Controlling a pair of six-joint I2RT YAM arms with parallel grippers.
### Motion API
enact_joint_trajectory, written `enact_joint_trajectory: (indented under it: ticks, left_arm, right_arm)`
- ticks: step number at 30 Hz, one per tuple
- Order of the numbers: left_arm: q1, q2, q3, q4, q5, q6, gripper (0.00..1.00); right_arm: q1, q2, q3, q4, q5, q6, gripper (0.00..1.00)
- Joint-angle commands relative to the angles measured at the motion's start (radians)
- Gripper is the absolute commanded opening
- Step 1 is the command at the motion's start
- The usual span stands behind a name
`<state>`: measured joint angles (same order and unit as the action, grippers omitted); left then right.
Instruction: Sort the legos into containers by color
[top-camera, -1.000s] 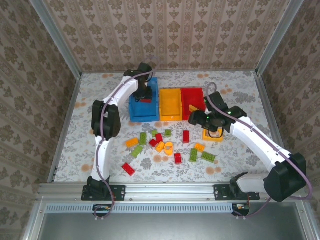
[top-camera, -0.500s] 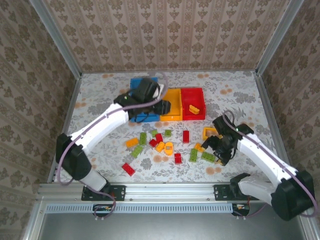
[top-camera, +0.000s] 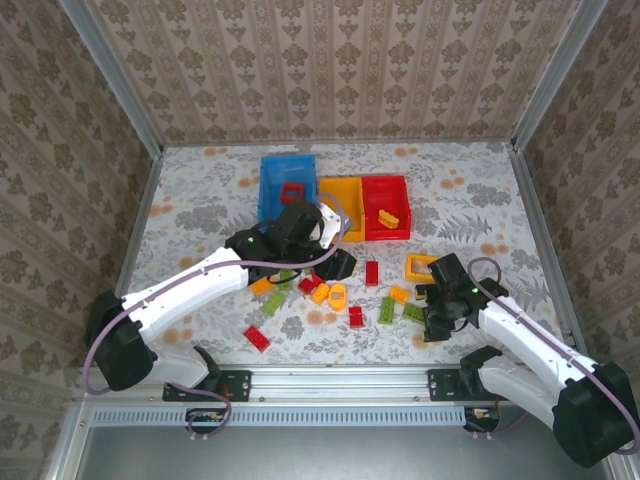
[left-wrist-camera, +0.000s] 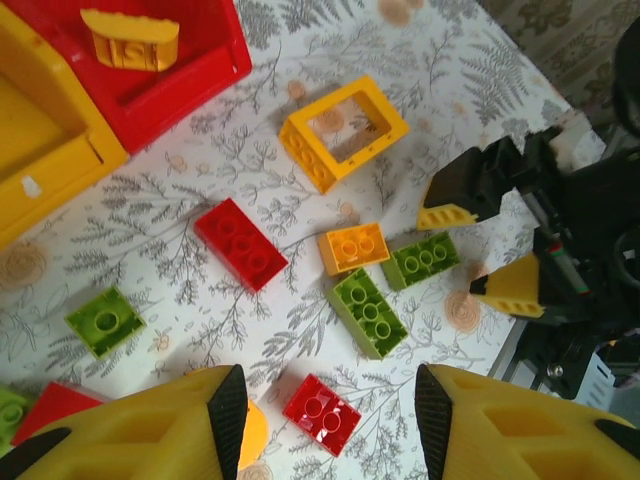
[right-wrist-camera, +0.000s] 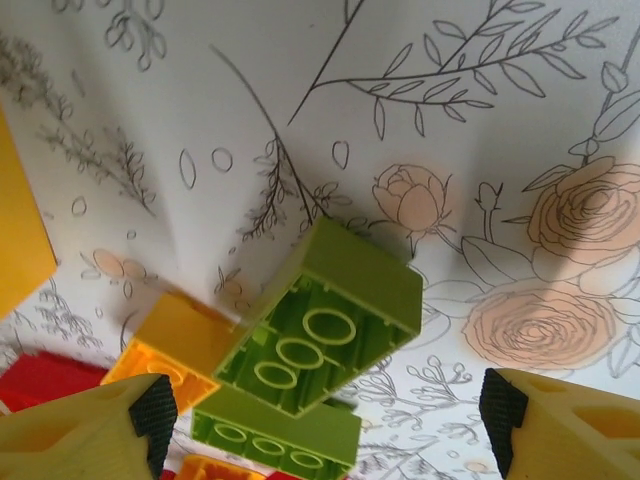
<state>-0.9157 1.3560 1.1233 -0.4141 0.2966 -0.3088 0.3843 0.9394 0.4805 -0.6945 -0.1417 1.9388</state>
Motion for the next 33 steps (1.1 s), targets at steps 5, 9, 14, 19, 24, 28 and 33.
enact_joint_trajectory:
  ticks: [5,9,14,19,24,28,33]
  left_arm:
    - [-0.002,-0.034,-0.005,0.018,0.019,0.040,0.51]
    - [-0.002,-0.035,-0.007,0.013,0.018,0.034,0.51]
    - [-0.003,-0.032,-0.002,0.018,0.008,0.024,0.50]
    - [-0.002,-0.031,0.015,0.016,-0.024,0.010,0.50]
    - [0.021,-0.054,0.045,-0.006,-0.084,-0.020,0.50]
    - [0.080,-0.102,0.050,-0.014,-0.133,-0.079,0.50]
    - [0.163,-0.172,0.039,-0.044,-0.190,-0.141,0.50]
  right_arm:
    - [0.005,0.019,-0.082,0.143,0.049,0.188,0.84]
    - [0.005,0.080,-0.088,0.226,0.056,0.193,0.71]
    - [0.002,0.136,-0.082,0.266,0.061,0.187,0.46]
    - [-0.016,0.099,-0.051,0.180,0.112,0.125,0.30]
    - [-0.058,0.047,0.132,0.051,0.218,-0.177,0.23]
    - [-0.016,0.219,0.379,0.087,0.189,-0.584,0.21]
    - [0.121,0.508,0.647,0.179,0.113,-0.929,0.24]
